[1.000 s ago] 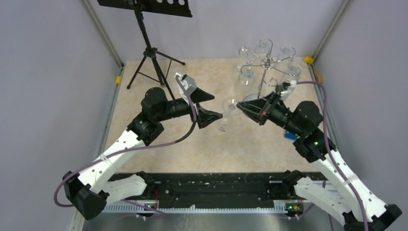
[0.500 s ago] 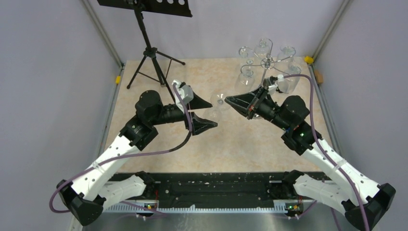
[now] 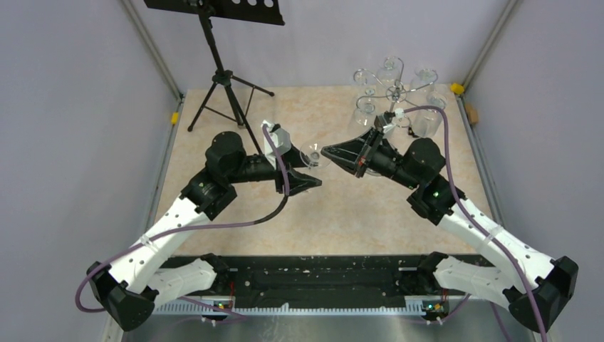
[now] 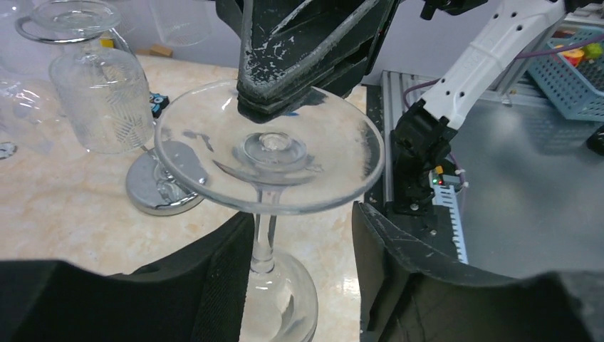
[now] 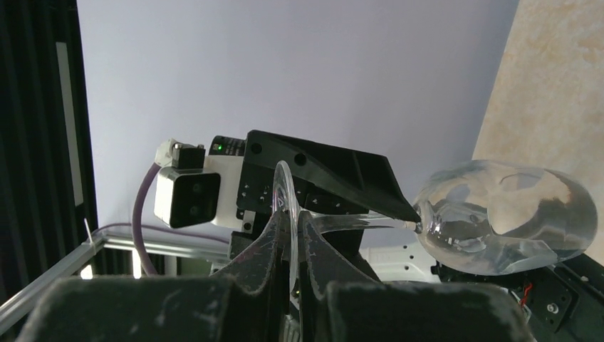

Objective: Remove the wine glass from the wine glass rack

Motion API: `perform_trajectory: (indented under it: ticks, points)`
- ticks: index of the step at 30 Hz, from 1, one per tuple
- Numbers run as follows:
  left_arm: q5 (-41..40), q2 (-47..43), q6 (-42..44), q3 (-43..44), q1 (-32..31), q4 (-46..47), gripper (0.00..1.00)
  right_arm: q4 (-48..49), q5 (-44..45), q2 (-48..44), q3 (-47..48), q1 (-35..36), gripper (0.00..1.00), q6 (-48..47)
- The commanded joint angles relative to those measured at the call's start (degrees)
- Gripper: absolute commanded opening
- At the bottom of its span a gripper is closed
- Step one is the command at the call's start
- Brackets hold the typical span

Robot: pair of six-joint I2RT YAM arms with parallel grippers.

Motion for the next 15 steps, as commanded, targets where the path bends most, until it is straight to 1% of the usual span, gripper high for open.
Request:
perform_trajectory:
  ticks: [1,5,8,9,12,13,15]
  points:
    - [2.5,-0.83,1.78,2.41,-0.21,0.94,0.49,7.48,-1.62,0.53,4.93,1.02,0.0,1.14]
    - [3.28,-0.63,2.48,2.69,-0.13,0.24,0.26,7.78,-2.31,0.98,5.64,1.1,0.0,0.44]
    - [4.03,-0.33,3.48,3.61,-0.1,-0.79,0.03,7.62,-2.46,0.99,5.9,1.11,0.0,0.01]
    - [4.09,-0.34,3.32,3.71,-0.1,-0.87,0.0,7.63,-2.54,1.01,5.95,1.11,0.0,-0.14]
    - [3.68,-0.66,2.49,3.68,-0.11,-0.11,0.0,7.73,-2.62,1.11,6.1,1.11,0.0,-1.34]
    - [2.88,-0.86,2.44,3.68,-0.12,0.24,0.0,7.9,-2.33,0.99,5.9,1.11,0.15,-2.08]
    - [-1.03,-1.64,1.56,3.24,-0.1,1.79,0.0,7.76,-0.8,0.35,5.47,1.11,0.52,-4.99]
